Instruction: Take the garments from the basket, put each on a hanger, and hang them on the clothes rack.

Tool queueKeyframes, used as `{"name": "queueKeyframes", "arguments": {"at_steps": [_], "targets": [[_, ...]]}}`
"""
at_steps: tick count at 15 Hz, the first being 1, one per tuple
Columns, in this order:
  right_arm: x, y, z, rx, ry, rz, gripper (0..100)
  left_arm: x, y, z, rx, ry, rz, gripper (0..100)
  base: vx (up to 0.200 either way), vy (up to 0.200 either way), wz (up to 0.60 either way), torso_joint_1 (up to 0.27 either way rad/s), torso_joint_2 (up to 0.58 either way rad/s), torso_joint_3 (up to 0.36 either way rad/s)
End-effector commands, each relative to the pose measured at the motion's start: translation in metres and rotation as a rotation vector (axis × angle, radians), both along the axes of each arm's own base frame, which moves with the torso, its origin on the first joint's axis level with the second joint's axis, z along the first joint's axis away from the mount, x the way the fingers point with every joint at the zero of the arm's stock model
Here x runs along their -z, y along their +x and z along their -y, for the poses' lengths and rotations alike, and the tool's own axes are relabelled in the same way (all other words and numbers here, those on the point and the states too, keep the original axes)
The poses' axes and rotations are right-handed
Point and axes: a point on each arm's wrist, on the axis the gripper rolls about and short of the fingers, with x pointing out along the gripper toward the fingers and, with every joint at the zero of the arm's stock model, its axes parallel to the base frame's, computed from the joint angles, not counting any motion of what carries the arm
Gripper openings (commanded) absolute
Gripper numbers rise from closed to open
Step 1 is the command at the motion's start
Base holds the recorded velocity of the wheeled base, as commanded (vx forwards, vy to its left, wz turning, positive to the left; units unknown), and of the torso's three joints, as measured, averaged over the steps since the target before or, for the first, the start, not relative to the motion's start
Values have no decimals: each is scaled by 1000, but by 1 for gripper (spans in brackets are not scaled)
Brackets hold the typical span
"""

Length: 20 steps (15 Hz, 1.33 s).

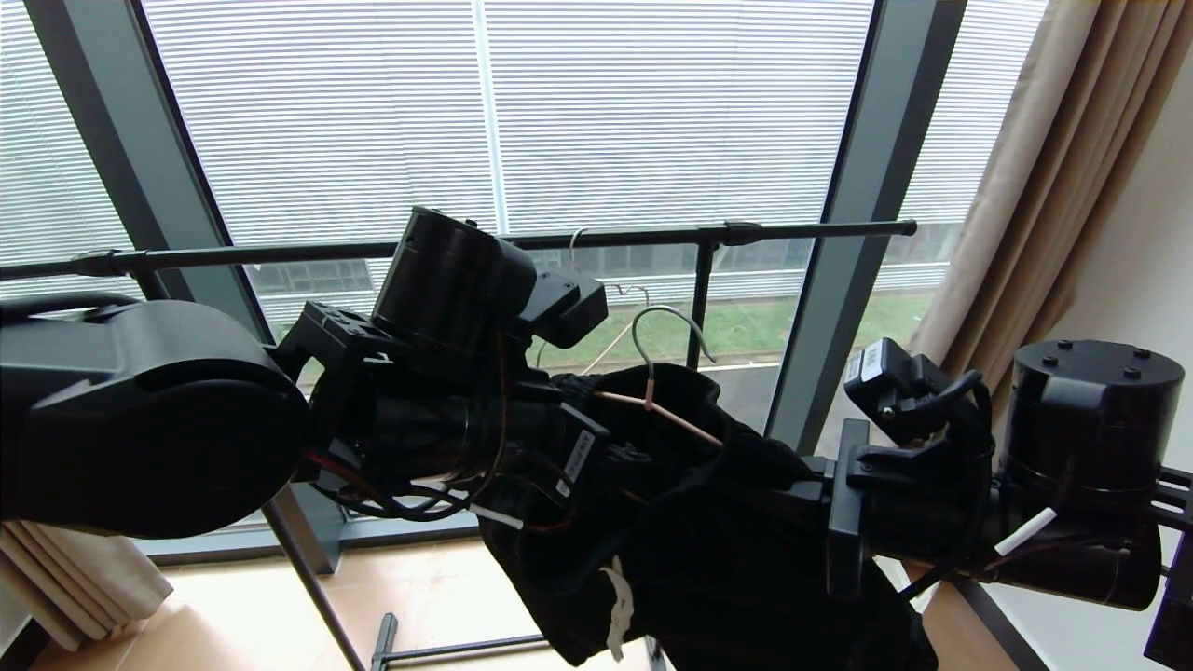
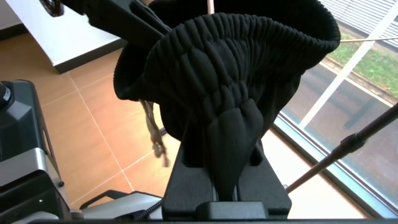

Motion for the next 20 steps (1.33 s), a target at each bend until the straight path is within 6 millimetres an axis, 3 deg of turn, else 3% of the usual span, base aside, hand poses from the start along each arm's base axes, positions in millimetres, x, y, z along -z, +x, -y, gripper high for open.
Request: {"name": "queueKeyframes", "arguments": {"at_steps": [1,6,14,17,19,20], "targets": [[0,0,0,-3,1,3,0,-1,-1,-2,-4,-3,1,100,0,0,0,0,0,0],[1,0,1,-35,9,-11,0,-15,-17,-23,-22,-29,27,100,0,0,0,0,0,0],[7,10,18,-119,48,-62,0,-30,-38,-50,-35,-63,68,100,0,0,0,0,0,0],[12,20,33,-200,85,-99,0,-35,-38,-78,-25,-105,69,100,0,0,0,0,0,0],[15,23,44,-303,120,-104,0,-36,-37,-110,96,-132,89,100,0,0,0,0,0,0],[14,24,46,-313,120,-90,0,-35,-36,-117,133,-140,96,100,0,0,0,0,0,0]]}}
